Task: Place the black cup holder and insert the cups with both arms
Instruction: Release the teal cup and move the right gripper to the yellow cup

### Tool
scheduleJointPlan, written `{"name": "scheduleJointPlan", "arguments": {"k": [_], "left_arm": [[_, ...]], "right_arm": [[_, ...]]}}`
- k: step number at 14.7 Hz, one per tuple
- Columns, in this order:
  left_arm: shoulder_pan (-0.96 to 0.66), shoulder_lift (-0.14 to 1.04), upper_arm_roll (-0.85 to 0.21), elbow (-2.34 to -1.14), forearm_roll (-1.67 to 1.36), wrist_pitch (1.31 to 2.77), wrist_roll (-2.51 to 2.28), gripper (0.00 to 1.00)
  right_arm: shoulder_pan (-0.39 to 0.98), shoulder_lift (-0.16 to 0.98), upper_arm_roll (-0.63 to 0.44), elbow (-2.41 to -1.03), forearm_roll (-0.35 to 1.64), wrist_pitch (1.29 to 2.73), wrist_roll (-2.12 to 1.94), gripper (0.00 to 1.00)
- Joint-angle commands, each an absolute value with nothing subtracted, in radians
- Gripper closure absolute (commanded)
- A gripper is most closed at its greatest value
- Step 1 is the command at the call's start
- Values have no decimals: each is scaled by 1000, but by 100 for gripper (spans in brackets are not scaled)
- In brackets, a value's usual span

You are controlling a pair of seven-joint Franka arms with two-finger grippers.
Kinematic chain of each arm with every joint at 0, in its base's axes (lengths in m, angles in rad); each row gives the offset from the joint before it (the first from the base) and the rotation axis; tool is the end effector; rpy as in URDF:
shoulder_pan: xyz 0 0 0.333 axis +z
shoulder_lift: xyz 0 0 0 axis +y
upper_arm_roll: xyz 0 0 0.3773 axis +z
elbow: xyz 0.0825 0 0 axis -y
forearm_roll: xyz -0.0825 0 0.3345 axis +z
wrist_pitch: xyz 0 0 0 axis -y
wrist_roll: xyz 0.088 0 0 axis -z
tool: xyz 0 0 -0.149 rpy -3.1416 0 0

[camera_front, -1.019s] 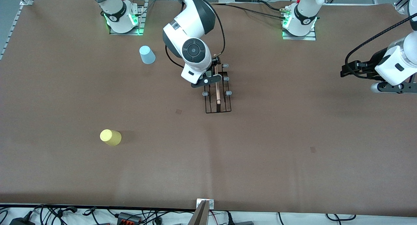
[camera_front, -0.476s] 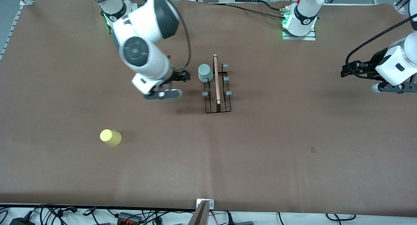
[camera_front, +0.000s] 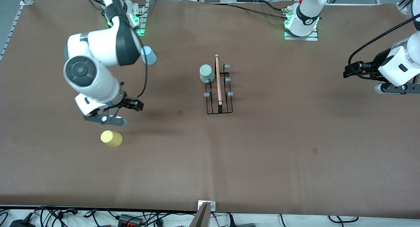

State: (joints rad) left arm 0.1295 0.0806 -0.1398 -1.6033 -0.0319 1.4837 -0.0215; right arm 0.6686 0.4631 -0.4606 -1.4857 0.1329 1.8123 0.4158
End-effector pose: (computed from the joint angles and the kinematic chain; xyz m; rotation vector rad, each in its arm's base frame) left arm 0.5107 -0.0072 0.5836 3.0861 0.0169 -0.3098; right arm 0.6161 0.1996 0.4502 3.0255 -0.3220 -0.0929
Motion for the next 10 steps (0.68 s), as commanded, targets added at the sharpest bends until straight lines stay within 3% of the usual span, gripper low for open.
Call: {"name": "scheduleJointPlan", "arguments": {"k": [1, 10], "left_arm": [[133, 80, -143, -1592, -14, 1480, 2, 0], [137, 81, -143, -1592, -14, 1480, 2, 0]], "right_arm": [[588, 526, -454, -1480, 179, 1926, 356, 0], [473, 684, -448, -1479, 300, 2077, -44, 0]]}}
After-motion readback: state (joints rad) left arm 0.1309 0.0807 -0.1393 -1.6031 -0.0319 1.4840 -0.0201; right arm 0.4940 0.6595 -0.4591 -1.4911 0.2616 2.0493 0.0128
